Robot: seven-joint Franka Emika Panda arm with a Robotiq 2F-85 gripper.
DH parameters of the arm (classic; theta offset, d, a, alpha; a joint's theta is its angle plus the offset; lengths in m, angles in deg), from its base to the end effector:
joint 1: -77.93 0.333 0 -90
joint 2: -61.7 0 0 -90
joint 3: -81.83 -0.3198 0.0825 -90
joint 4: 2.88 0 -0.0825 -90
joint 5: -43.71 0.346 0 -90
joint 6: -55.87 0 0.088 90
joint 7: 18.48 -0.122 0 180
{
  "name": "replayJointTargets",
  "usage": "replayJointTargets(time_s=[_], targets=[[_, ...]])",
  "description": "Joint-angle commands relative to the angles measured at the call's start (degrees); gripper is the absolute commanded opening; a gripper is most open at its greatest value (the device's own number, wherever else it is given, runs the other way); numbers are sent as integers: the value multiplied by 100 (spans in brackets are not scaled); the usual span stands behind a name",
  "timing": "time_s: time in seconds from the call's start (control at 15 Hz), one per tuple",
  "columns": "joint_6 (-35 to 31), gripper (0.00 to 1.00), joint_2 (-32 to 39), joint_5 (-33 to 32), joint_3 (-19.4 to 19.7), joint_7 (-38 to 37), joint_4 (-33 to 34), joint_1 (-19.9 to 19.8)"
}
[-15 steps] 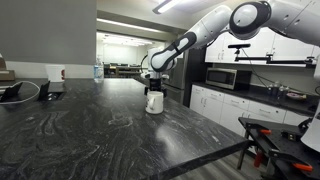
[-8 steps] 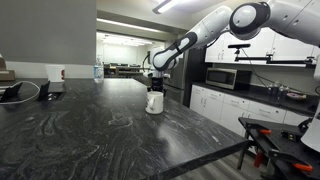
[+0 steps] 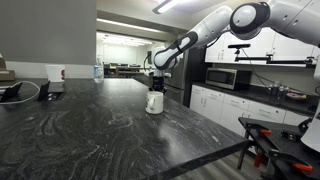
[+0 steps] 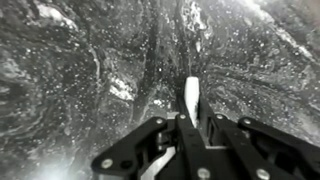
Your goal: Put the marker in the mug
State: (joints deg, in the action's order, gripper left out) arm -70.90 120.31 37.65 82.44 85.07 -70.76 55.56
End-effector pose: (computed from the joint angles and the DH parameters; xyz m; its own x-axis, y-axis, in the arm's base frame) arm 0.6729 -0.2881 0.1684 0.0948 0.9913 -0.0917 0.9951 -0.0971 -0.0204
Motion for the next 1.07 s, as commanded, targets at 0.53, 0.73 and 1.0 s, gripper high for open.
replayJointTargets(time_s=[0.53, 0.73, 1.0], targets=[[-130, 5, -921, -973, 534, -142, -693, 416], [-24, 5, -1356, -1390, 692, -242, -1036, 622], [5, 5, -2016, -2005, 907, -696, -1717, 968]])
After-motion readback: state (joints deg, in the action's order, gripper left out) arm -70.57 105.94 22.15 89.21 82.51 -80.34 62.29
